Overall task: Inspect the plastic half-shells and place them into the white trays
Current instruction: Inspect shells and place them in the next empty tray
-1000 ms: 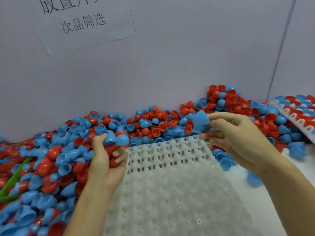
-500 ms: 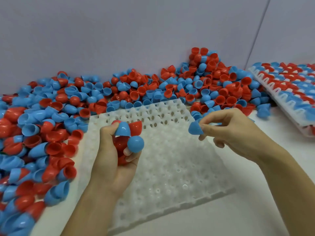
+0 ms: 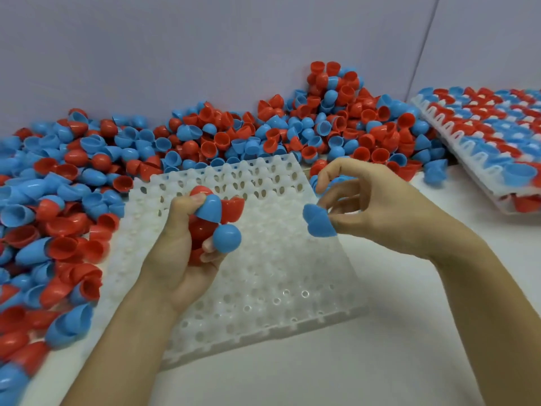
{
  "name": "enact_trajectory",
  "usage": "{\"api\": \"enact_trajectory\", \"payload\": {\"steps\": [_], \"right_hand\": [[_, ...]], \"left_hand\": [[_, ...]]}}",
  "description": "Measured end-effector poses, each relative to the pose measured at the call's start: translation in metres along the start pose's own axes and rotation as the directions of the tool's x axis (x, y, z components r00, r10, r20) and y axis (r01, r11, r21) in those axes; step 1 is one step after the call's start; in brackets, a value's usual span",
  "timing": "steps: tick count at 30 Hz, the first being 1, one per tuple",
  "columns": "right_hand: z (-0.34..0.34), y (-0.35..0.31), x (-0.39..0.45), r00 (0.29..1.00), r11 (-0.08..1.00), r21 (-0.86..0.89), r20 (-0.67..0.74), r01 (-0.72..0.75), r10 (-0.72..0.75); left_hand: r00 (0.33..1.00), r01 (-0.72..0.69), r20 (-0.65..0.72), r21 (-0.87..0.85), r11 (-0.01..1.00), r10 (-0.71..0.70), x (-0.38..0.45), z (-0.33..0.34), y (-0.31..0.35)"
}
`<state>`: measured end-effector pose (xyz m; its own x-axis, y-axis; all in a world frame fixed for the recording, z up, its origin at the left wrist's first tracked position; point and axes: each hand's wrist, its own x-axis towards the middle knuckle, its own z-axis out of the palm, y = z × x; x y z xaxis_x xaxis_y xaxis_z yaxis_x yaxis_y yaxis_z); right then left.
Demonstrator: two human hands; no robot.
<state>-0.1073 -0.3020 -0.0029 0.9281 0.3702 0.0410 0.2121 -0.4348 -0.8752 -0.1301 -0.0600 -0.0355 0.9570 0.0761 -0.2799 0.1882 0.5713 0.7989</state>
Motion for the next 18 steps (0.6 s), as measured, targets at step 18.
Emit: {"api": "enact_trajectory", "payload": {"steps": [18], "right_hand": [[0.032,-0.022,-0.02,0.922,0.675,-0.718,0.126,-0.17,0.366]], "left_hand": [[1.0,0.012,0.021,-0.041,0.999,-0.011,-0.003,-0.002,-0.002]]}}
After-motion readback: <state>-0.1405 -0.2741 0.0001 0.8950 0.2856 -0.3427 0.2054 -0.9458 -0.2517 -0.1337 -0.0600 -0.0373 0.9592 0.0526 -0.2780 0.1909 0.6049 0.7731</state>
